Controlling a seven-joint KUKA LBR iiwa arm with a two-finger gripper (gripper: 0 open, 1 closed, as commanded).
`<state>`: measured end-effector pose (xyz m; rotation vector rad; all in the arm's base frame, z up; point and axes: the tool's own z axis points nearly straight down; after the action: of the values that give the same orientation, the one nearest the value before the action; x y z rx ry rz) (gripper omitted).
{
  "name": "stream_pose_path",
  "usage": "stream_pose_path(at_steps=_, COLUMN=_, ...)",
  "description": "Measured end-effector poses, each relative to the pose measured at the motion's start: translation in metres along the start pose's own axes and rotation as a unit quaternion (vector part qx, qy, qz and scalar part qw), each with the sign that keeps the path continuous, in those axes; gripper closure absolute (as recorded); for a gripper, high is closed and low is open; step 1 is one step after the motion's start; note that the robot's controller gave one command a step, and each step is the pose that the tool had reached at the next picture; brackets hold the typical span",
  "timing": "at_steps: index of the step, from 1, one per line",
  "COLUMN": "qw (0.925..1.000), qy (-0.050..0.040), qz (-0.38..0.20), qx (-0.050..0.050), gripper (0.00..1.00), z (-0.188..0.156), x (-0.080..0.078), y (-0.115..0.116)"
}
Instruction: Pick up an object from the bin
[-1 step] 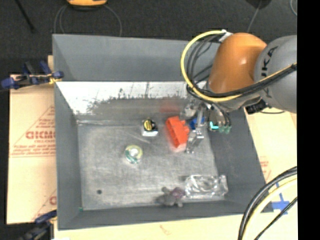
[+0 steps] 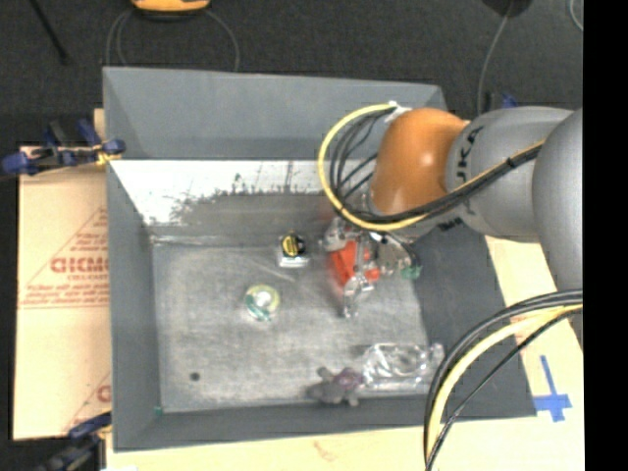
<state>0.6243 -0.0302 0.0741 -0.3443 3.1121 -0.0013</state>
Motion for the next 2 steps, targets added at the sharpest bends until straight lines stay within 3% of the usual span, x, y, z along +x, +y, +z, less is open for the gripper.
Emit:
stream_pose_path(at_steps=1, qw=0.9997, qy=0.0006, qz=-0.023, qx=-0.002, gripper=0.0, z=-0.015, x=-0.045, y=0.1)
stream_pose_path(at_steps=2, qw=0.9966, qy=-0.0013, qz=-0.082, qx=0.001, gripper=0.0, z=-0.001, x=-0.038, y=0.123)
